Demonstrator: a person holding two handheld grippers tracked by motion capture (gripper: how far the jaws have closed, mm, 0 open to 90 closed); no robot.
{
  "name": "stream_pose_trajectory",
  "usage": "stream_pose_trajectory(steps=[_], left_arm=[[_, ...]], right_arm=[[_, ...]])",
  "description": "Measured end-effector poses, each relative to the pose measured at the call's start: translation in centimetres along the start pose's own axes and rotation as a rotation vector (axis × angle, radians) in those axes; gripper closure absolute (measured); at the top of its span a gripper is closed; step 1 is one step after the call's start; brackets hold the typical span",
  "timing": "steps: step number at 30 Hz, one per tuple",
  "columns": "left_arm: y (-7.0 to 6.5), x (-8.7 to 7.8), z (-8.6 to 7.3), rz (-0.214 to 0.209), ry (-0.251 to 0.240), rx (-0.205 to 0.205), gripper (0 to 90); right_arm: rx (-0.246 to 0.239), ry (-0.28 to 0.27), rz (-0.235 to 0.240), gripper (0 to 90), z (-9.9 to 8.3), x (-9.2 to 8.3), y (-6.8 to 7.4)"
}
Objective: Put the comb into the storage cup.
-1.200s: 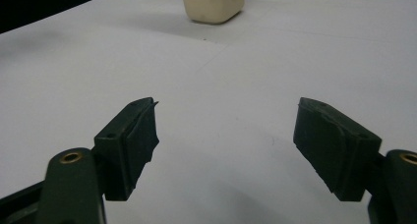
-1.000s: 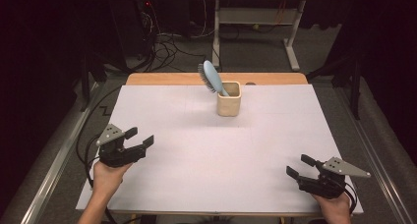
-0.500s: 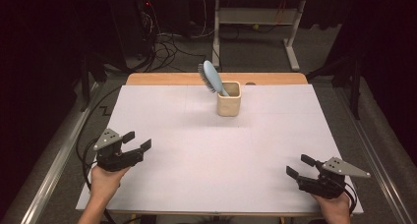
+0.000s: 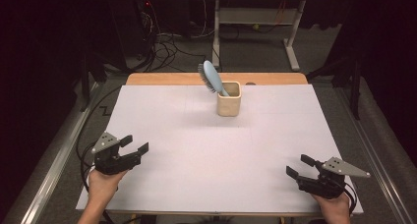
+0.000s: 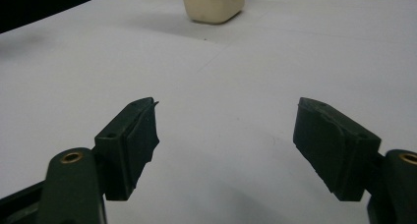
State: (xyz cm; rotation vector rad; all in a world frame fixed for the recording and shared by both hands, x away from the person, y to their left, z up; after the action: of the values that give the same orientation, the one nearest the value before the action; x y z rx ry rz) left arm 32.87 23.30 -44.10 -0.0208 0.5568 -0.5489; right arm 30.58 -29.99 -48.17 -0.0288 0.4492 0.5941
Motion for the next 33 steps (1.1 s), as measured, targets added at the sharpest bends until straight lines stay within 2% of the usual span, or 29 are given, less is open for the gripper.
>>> stream_pose_trajectory(steps=[9, 33], left_arm=[[0.4, -0.1, -0.6, 0.001, 0.0, -0.024, 30.6], [1.3, -0.2, -1.7, 0.016, -0.001, -0.057, 30.9]], right_arm=[[0.001, 0.001, 0.0, 25.1, 0.0, 0.0, 0.0], [-0.001, 0.002, 0.0, 25.1, 0.0, 0.0, 0.0]])
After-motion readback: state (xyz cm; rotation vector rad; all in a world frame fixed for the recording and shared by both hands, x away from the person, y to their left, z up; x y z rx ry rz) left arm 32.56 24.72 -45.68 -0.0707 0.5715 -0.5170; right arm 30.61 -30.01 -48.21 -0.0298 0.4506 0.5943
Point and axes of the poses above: each handheld gripper's, and its own axes: x roughly forward along the jaws, z roughly out of its top, y roughly to its left, the point moved 5 cm from there along x, roughly forward along the jaws, and after that the axes turned 2 degrees about -z, right-handed, at the moved point
